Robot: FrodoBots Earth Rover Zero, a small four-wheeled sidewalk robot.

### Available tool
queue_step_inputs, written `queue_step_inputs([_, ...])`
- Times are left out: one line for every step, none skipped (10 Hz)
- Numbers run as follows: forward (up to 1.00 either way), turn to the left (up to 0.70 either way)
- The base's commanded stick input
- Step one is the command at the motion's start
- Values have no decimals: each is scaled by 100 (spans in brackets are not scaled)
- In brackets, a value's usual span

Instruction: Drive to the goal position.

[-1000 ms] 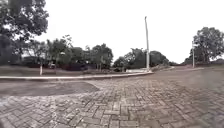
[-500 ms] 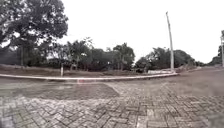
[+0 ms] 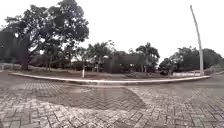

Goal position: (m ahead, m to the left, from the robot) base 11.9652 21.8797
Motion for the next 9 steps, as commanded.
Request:
queue_step_inputs([100,27])
queue_step_inputs([100,27])
queue_step_inputs([100,27])
queue_step_inputs([100,27])
queue_step_inputs([100,27])
queue_step_inputs([100,27])
queue_step_inputs([100,27])
queue_step_inputs([100,27])
queue_step_inputs([100,27])
